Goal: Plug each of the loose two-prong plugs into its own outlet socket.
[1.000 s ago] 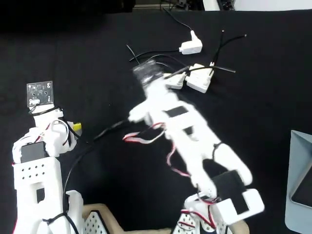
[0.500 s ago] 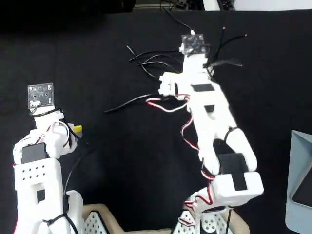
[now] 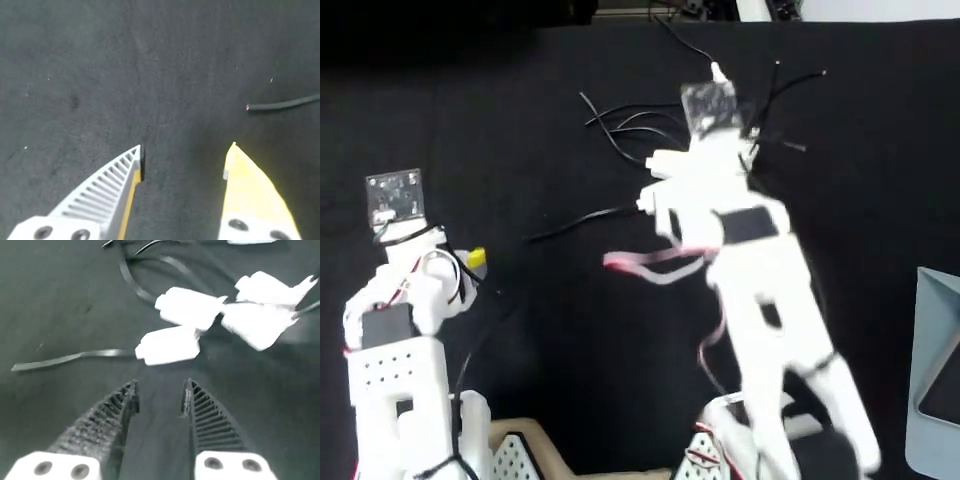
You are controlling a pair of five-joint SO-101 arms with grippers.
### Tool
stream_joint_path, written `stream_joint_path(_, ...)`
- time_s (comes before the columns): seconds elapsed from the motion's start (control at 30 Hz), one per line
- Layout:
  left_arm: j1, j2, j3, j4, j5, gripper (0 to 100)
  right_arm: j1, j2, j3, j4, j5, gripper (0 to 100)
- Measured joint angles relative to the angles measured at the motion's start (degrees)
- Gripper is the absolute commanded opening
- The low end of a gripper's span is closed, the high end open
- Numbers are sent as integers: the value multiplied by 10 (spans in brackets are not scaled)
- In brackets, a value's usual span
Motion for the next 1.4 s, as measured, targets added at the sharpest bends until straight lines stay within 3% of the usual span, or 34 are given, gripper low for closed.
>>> stream_joint_path(0.17,21,-131,0,43,9,262,-19,-122,100,4,0,14)
stream_joint_path(0.5,105,-413,132,48,9,62,-18,-238,302,-93,0,12)
stream_joint_path(1.17,110,-428,289,48,-6,48,-18,-564,584,-154,0,13)
stream_joint_path(1.4,110,-427,329,48,-6,44,-18,-688,591,-58,0,100)
